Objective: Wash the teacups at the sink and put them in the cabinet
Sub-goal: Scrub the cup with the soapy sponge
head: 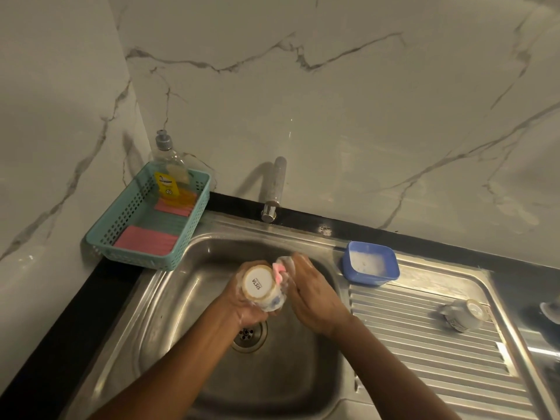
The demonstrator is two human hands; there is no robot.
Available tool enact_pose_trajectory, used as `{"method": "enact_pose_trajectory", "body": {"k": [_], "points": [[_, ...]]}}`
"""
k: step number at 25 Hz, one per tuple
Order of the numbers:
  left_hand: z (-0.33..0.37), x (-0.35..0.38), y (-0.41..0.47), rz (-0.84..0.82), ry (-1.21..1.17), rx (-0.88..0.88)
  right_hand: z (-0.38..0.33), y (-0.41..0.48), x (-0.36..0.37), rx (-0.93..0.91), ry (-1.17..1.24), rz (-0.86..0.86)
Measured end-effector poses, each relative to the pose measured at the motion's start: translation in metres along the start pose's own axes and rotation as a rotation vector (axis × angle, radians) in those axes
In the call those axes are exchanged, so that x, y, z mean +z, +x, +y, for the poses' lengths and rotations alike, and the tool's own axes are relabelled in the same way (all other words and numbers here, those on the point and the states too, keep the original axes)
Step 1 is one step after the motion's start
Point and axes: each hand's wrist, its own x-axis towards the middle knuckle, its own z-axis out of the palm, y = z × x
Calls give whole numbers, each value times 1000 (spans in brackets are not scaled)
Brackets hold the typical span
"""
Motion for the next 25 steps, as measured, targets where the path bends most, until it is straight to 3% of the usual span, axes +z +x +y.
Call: {"method": "enact_pose_trajectory", "body": {"k": [2, 4, 7, 9, 10, 12, 14, 18, 20, 24, 25], "points": [[-9, -1, 4, -2, -27, -40, 4, -6, 10, 55, -118, 79], [-19, -3, 11, 56, -47, -26, -7, -6, 26, 288, -59, 245], [-27, -7, 17, 119, 8, -8, -25, 2, 51, 858, 476, 592], [-27, -11, 18, 138, 32, 31, -36, 5, 59, 1154, 833, 654], [-26, -14, 19, 157, 17, 68, -41, 3, 61, 1188, 940, 628], [-22, -16, 17, 188, -4, 163, -51, -6, 59, 1052, 986, 536], [-22, -17, 14, 243, 24, 272, -53, -14, 57, 956, 866, 454], [-35, -16, 22, 381, -44, 339, -39, -13, 53, 1049, 450, 379], [-40, -11, 26, 431, -97, 332, -40, -14, 45, 1007, 312, 389], [-28, -11, 32, 593, -43, 419, -53, -21, 28, 755, 198, 420], [-26, -10, 32, 617, 9, 435, -53, -23, 27, 664, 65, 394]]}}
